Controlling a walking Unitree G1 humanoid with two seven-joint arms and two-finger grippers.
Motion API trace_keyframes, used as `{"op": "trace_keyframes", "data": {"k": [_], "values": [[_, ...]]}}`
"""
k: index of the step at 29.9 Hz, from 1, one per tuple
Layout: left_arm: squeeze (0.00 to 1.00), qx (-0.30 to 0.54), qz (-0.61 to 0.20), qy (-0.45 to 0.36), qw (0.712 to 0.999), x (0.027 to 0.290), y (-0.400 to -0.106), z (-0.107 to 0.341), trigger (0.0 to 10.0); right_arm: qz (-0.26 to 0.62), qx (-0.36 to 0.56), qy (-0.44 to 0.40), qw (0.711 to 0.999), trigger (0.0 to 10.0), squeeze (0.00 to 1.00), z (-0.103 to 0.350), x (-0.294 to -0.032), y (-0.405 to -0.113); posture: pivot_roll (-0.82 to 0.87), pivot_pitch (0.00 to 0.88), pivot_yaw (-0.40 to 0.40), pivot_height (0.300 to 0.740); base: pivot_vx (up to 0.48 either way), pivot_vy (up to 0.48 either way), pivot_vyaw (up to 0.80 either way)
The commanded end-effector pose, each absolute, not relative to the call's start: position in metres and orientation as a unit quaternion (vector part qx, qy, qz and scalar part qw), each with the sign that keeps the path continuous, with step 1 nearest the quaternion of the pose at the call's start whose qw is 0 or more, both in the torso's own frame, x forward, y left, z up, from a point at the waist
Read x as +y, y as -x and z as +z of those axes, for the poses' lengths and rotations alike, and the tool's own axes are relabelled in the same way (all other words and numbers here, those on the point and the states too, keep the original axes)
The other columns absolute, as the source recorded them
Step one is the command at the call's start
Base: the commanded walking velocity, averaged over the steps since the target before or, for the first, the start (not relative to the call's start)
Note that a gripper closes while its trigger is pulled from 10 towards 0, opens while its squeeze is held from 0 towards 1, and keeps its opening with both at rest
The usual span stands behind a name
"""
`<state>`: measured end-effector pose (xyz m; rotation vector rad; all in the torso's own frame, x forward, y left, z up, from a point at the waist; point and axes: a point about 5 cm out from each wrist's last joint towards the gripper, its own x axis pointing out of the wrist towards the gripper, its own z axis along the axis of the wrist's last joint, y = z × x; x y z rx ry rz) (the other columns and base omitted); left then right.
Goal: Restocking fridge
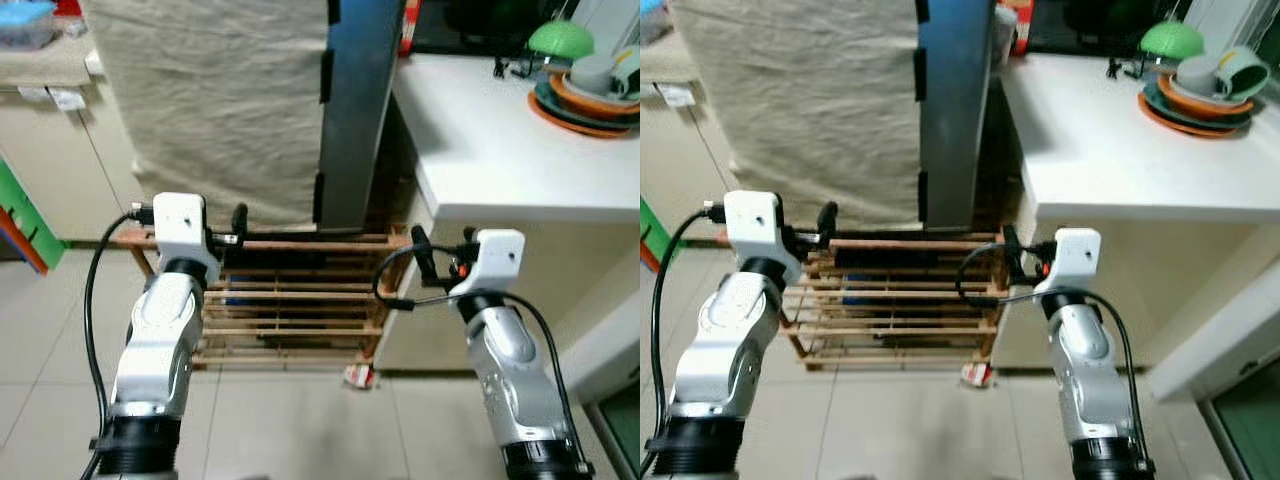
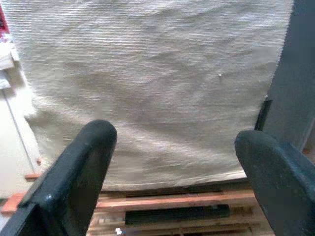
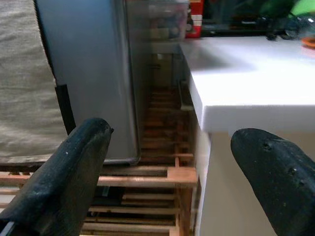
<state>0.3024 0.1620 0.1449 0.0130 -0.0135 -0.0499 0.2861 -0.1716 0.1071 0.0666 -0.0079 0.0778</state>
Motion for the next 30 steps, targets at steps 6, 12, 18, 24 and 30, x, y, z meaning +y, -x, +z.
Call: {"op": "trace_keyframes", "data": {"k": [6,12,18,24,30], "values": [[0.00,0.001,-0.021,-0.011,1.000,0.1626,-0.3050,0.1439,10.0,0.037,0.002,-0.038,0.999,10.0,0.00,0.1045,-0.1720,-0.2856,-0.05,0.000,-0.003,0.740,0.000,0.480,0.00],[0.00,0.002,-0.022,-0.012,1.000,0.1615,-0.3060,0.1427,10.0,0.038,-0.001,-0.038,0.999,10.0,0.00,0.1045,-0.1720,-0.2852,-0.05,0.000,-0.001,0.740,0.000,0.480,0.00],[0.00,-0.001,-0.028,-0.042,0.999,0.1593,-0.3058,0.1431,10.0,0.043,-0.003,-0.036,0.998,10.0,0.00,0.1053,-0.1720,-0.2856,-0.05,0.000,-0.001,0.740,0.000,0.000,0.23],[0.00,-0.008,-0.034,-0.062,0.997,0.1580,-0.3057,0.1437,10.0,0.057,-0.002,-0.036,0.998,10.0,0.00,0.1044,-0.1687,-0.2861,-0.05,0.000,0.000,0.740,0.000,0.000,0.44],[0.00,-0.008,-0.029,-0.057,0.998,0.1598,-0.3068,0.1433,10.0,0.060,0.006,-0.030,0.998,10.0,0.00,0.1013,-0.1657,-0.2865,-0.05,0.000,0.001,0.740,0.092,0.131,0.00]]}}
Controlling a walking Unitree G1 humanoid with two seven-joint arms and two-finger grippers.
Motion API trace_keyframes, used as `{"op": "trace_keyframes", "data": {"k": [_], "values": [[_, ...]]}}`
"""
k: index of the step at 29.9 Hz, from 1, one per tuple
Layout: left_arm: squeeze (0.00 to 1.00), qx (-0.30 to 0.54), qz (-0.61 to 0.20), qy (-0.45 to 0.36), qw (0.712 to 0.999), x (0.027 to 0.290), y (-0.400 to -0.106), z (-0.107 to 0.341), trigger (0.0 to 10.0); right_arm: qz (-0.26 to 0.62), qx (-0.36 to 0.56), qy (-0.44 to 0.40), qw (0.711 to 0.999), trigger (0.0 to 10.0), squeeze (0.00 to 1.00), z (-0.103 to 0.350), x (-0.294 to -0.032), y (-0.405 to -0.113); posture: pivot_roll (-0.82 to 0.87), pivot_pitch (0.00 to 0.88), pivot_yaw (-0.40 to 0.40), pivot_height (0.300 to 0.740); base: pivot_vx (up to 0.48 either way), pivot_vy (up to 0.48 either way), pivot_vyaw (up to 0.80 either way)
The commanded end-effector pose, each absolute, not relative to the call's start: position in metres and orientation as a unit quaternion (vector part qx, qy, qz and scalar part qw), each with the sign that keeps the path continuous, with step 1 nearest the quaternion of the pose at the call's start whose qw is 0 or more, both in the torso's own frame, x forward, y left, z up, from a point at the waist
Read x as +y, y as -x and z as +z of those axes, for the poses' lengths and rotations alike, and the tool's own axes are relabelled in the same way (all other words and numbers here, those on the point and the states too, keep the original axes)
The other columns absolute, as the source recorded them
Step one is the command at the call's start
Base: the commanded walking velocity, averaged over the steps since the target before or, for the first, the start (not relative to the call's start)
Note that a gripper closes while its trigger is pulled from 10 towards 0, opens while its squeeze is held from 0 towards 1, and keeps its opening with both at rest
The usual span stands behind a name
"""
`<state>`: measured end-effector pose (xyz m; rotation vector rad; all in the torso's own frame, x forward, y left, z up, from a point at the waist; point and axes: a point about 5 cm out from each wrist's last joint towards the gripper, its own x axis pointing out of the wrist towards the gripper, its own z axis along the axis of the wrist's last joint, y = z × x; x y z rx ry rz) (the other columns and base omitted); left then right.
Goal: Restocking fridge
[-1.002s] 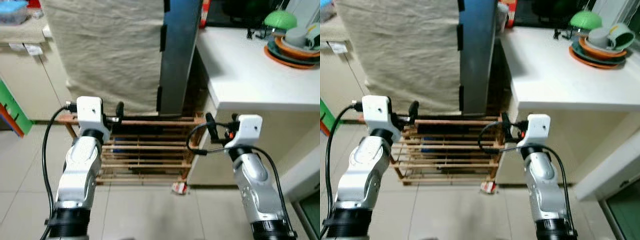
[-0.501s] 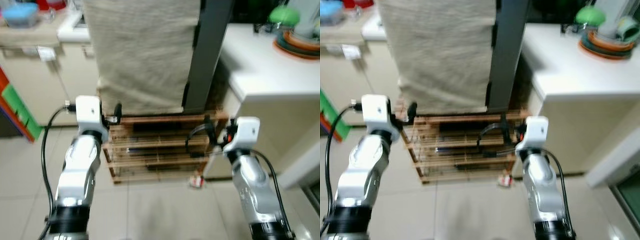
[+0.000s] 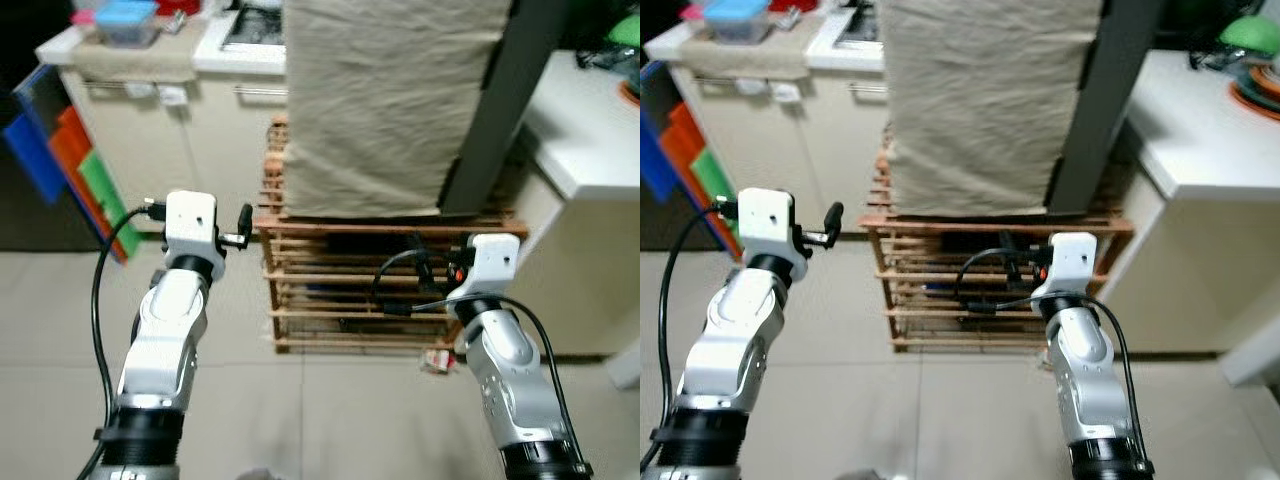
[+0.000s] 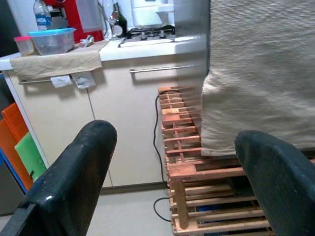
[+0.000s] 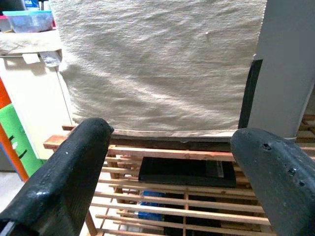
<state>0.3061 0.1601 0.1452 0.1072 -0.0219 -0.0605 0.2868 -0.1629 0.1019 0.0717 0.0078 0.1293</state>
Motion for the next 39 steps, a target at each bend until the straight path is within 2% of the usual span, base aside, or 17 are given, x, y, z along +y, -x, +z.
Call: {"op": "trace_keyframes", "data": {"k": [1,10,32,36,39], "values": [[0.00,-0.006,-0.027,-0.057,0.998,0.1604,-0.3072,0.1429,10.0,0.060,0.006,-0.030,0.998,10.0,0.00,0.1006,-0.1659,-0.2860,-0.05,0.000,0.001,0.740,0.277,0.394,0.00],[0.00,-0.003,-0.034,-0.071,0.997,0.1585,-0.3085,0.1402,10.0,0.069,0.006,-0.032,0.997,10.0,0.00,0.0997,-0.1597,-0.2856,-0.06,0.000,0.005,0.740,0.311,0.362,0.00],[0.00,-0.014,-0.027,-0.057,0.998,0.1611,-0.3075,0.1422,10.0,0.065,0.004,-0.033,0.997,10.0,0.00,0.1009,-0.1633,-0.2861,-0.05,0.000,-0.003,0.740,0.432,0.000,0.00],[0.00,-0.020,-0.033,-0.055,0.998,0.1603,-0.3069,0.1434,10.0,0.065,0.006,-0.035,0.997,10.0,0.00,0.1007,-0.1640,-0.2866,-0.05,0.000,-0.005,0.740,0.068,0.440,0.00],[0.00,-0.014,-0.036,-0.056,0.998,0.1570,-0.3068,0.1417,10.0,0.064,0.006,-0.035,0.997,10.0,0.00,0.1008,-0.1647,-0.2875,-0.05,0.000,-0.007,0.740,0.000,0.000,0.00]]}}
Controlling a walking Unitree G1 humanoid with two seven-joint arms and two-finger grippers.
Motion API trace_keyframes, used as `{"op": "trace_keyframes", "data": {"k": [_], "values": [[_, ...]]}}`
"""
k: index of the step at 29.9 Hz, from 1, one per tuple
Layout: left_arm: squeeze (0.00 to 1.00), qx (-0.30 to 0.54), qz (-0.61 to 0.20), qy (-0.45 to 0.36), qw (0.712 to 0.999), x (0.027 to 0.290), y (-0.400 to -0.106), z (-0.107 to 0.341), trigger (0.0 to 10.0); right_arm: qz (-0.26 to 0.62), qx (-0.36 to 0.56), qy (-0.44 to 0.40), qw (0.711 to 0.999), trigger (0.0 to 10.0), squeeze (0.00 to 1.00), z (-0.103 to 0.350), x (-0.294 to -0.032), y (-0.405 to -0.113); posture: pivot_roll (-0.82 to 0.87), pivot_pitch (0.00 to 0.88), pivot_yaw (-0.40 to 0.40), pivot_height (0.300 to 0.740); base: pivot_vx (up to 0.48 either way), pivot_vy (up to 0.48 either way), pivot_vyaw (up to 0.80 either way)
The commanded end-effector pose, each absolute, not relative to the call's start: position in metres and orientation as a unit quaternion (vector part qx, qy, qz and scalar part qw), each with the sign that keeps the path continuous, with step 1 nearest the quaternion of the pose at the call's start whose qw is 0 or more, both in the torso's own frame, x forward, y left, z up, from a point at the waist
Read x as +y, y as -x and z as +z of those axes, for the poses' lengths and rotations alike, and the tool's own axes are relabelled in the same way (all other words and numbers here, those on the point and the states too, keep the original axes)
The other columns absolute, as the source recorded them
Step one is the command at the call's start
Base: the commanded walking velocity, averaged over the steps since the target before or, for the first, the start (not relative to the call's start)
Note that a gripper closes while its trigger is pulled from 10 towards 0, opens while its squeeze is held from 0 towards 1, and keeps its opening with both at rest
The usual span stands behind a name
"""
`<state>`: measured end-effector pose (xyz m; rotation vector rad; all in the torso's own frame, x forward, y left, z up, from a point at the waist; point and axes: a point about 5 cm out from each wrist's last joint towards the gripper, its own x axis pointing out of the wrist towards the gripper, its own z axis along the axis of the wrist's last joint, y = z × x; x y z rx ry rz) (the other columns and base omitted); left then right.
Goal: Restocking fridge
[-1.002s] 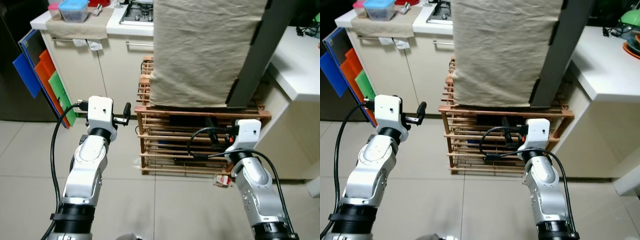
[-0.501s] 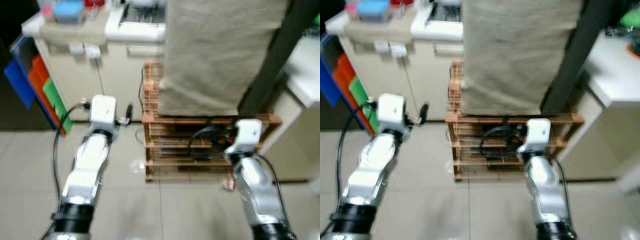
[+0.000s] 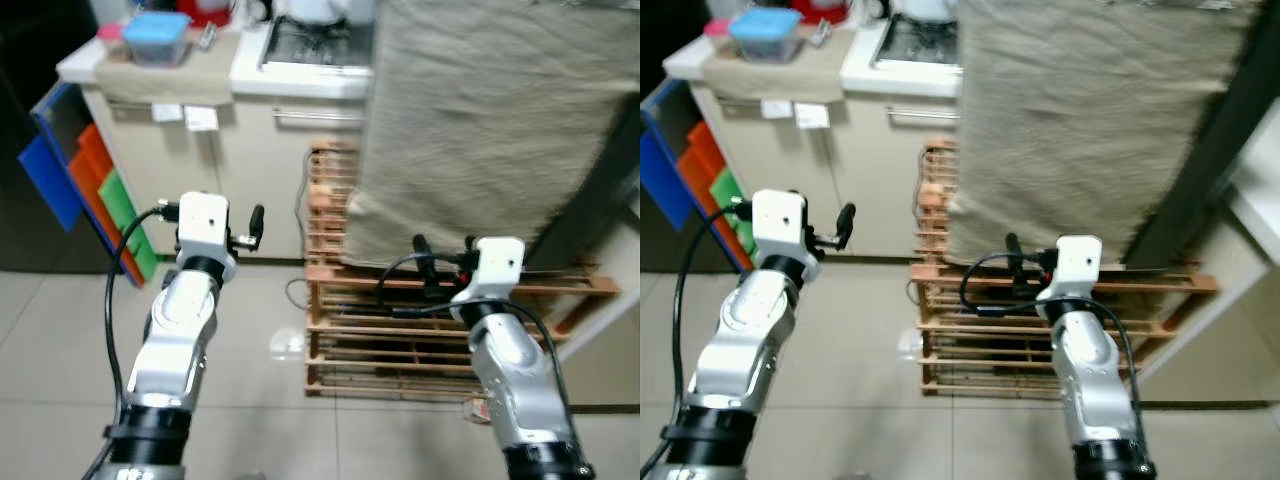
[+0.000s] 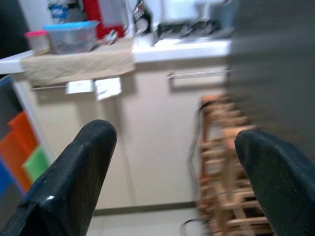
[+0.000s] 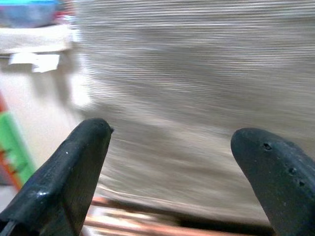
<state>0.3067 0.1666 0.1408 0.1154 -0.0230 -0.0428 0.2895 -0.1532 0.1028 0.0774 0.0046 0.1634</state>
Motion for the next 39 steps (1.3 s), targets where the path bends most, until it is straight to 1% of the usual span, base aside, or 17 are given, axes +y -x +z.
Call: {"op": "trace_keyframes", "data": {"k": [1,4,6,28,31,34,35,39], "values": [[0.00,-0.012,-0.035,-0.052,0.998,0.157,-0.307,0.141,10.0,0.064,0.006,-0.035,0.997,10.0,0.00,0.101,-0.165,-0.288,-0.05,0.000,-0.007,0.740,0.000,0.000,0.00],[0.00,-0.010,-0.033,-0.052,0.998,0.157,-0.307,0.141,10.0,0.064,0.006,-0.035,0.997,10.0,0.00,0.101,-0.165,-0.288,-0.05,0.000,-0.008,0.740,0.000,0.000,0.00],[0.00,-0.008,-0.031,-0.050,0.998,0.157,-0.307,0.141,10.0,0.064,0.006,-0.035,0.997,10.0,0.00,0.101,-0.166,-0.288,-0.05,0.000,-0.008,0.740,0.000,0.334,0.00],[0.00,-0.005,-0.027,-0.046,0.999,0.161,-0.307,0.139,10.0,0.060,0.001,-0.042,0.997,10.0,0.00,0.104,-0.166,-0.288,-0.05,0.000,-0.006,0.740,0.000,0.480,0.00],[0.00,-0.014,-0.026,-0.052,0.998,0.164,-0.305,0.140,10.0,0.045,-0.021,-0.042,0.998,10.0,0.00,0.113,-0.167,-0.287,-0.05,0.000,-0.007,0.740,0.000,0.480,0.00],[0.00,-0.020,-0.028,-0.055,0.998,0.166,-0.304,0.142,10.0,0.040,-0.024,-0.041,0.998,10.0,0.00,0.114,-0.168,-0.287,-0.05,0.000,-0.007,0.740,0.000,0.480,0.00],[0.00,-0.028,-0.032,-0.057,0.998,0.170,-0.300,0.144,10.0,0.022,-0.027,-0.028,0.999,10.0,0.00,0.118,-0.169,-0.285,-0.04,0.000,-0.010,0.740,0.000,0.480,0.00],[0.00,-0.030,-0.033,-0.060,0.997,0.174,-0.297,0.145,10.0,0.008,-0.033,-0.011,0.999,10.0,0.00,0.124,-0.167,-0.281,-0.04,0.000,-0.010,0.740,0.000,0.480,0.00]]}}
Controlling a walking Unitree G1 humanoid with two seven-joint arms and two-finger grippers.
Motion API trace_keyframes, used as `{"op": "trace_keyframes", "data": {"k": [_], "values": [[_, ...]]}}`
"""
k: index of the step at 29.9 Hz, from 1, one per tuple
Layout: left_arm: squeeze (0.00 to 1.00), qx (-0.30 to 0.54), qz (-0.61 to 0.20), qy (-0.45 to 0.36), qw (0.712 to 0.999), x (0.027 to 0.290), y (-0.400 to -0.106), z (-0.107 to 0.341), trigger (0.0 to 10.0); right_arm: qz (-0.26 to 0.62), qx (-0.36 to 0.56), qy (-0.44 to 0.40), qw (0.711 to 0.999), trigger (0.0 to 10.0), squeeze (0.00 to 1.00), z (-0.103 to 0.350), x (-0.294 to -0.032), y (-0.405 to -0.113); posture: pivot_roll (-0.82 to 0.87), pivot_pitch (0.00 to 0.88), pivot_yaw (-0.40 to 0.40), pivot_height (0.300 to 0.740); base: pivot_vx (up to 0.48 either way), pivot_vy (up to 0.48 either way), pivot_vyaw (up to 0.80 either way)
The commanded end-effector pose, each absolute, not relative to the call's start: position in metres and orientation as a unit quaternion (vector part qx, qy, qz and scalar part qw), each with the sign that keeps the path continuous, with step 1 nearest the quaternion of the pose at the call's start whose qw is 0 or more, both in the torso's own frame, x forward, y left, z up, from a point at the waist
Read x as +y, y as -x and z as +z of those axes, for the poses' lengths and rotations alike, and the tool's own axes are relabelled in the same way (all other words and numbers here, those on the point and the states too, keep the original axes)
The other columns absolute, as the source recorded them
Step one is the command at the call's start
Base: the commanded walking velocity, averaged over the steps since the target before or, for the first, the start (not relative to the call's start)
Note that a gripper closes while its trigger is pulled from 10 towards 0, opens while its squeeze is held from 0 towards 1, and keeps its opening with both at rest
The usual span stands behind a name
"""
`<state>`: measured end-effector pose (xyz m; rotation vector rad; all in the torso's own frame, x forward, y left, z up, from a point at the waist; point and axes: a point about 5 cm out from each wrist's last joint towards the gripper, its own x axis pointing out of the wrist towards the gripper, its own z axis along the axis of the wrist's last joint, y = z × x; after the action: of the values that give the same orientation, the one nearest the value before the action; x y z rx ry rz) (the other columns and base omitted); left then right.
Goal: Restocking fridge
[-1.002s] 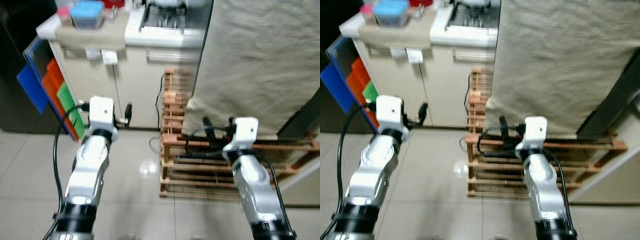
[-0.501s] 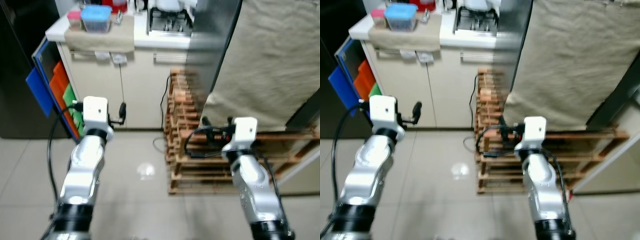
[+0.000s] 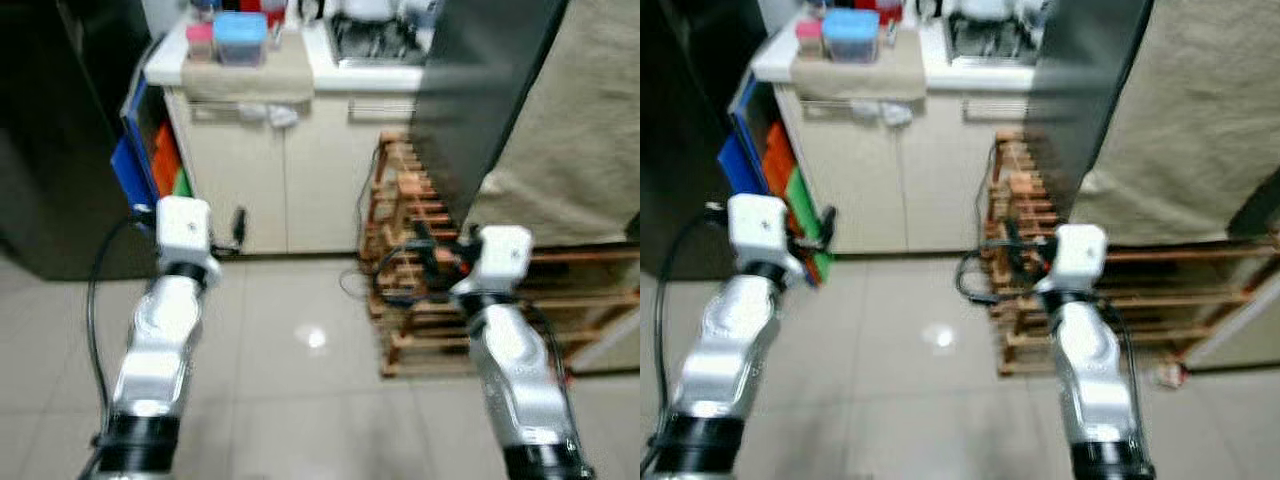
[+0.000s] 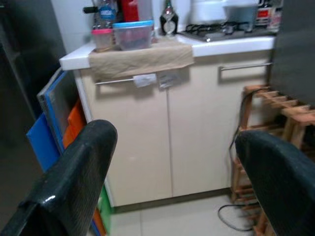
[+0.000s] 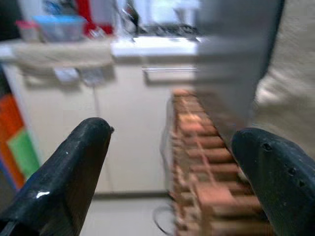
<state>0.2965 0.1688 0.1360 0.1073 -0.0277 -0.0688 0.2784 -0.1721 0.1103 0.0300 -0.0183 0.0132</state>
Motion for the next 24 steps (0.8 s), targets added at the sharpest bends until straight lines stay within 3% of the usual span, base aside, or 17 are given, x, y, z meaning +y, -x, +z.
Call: {"op": "trace_keyframes", "data": {"k": [1,4,18,24], "values": [[0.00,-0.031,-0.029,-0.067,0.997,0.174,-0.297,0.145,10.0,0.012,-0.041,-0.005,0.999,10.0,0.00,0.128,-0.164,-0.280,-0.05,0.000,-0.021,0.740,0.000,0.000,0.00],[0.00,-0.041,-0.043,-0.061,0.996,0.168,-0.298,0.147,10.0,0.029,-0.043,0.000,0.999,10.0,0.00,0.129,-0.160,-0.280,-0.05,0.000,-0.034,0.740,0.000,0.000,0.00],[0.00,-0.036,-0.035,-0.040,0.998,0.157,-0.297,0.145,10.0,0.031,-0.021,-0.014,0.999,10.0,0.00,0.126,-0.169,-0.293,-0.05,0.000,-0.058,0.740,0.390,0.255,0.00],[0.00,-0.044,-0.046,-0.035,0.997,0.149,-0.301,0.147,10.0,0.036,-0.038,-0.006,0.999,10.0,0.00,0.133,-0.164,-0.297,-0.05,0.000,-0.045,0.740,0.430,0.000,0.00]]}}
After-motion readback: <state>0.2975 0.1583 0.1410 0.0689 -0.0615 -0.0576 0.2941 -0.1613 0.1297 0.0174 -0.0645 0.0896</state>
